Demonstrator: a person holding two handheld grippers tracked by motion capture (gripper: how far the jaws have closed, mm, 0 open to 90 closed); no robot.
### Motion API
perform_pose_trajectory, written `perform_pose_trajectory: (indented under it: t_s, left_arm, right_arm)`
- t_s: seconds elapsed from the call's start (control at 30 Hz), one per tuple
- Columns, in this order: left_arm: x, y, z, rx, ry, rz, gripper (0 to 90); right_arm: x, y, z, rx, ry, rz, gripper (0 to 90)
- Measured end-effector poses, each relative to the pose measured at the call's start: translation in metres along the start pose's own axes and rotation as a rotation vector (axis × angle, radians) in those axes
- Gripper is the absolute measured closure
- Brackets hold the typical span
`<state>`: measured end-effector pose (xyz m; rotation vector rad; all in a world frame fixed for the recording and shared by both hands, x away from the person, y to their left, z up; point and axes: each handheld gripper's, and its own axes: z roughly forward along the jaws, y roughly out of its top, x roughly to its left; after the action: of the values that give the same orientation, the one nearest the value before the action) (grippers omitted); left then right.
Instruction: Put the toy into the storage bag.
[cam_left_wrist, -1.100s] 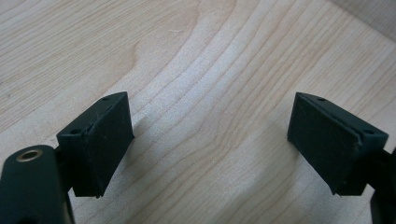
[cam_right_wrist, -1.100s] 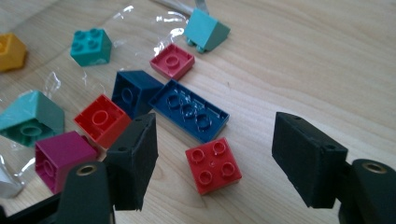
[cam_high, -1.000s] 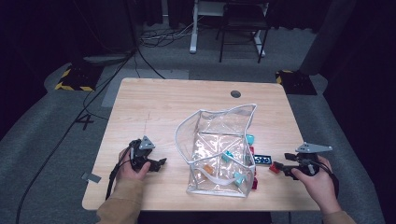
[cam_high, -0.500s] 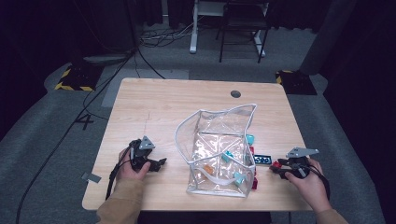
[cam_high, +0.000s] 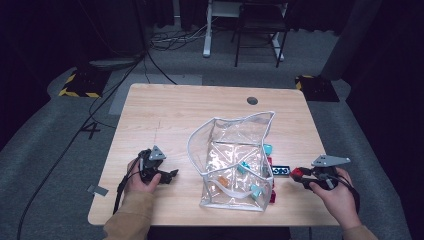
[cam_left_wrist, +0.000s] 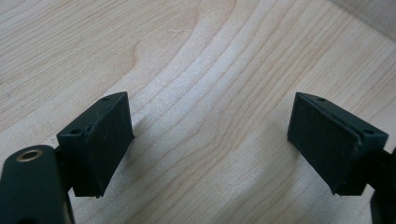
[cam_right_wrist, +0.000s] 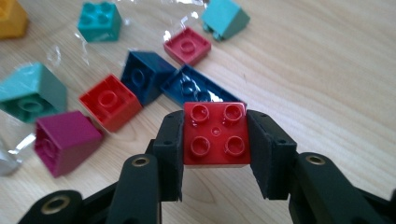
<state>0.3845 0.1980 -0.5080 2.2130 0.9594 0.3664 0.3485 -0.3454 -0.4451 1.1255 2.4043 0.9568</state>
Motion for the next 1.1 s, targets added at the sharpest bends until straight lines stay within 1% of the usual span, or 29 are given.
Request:
perform_pose_trajectory:
  t_s: [0.17, 0.2, 0.23, 0.8, 1.1]
  left_arm:
    - [0.0, 0.0, 0.0, -0.001, 0.002, 0.001, 14.3]
    - [0.0, 0.0, 0.0, -0.001, 0.002, 0.001, 14.3]
    - [0.0, 0.0, 0.0, -0.001, 0.001, 0.001, 14.3]
    - [0.0, 0.0, 0.0, 0.0, 0.0, 0.0, 14.3]
    - [0.0, 0.0, 0.0, 0.0, -0.001, -0.001, 14.3]
  right_arm:
    - [0.003, 0.011, -0.012, -0.038, 0.003, -0.01, 59.4]
    - [0.003, 0.011, -0.012, -0.038, 0.003, -0.01, 59.4]
    - [0.004, 0.014, -0.017, -0.053, 0.003, -0.012, 59.4]
    - [0.007, 0.033, -0.043, -0.165, 0.0, -0.013, 59.4]
    - [0.008, 0.045, -0.054, -0.22, 0.001, -0.011, 59.5]
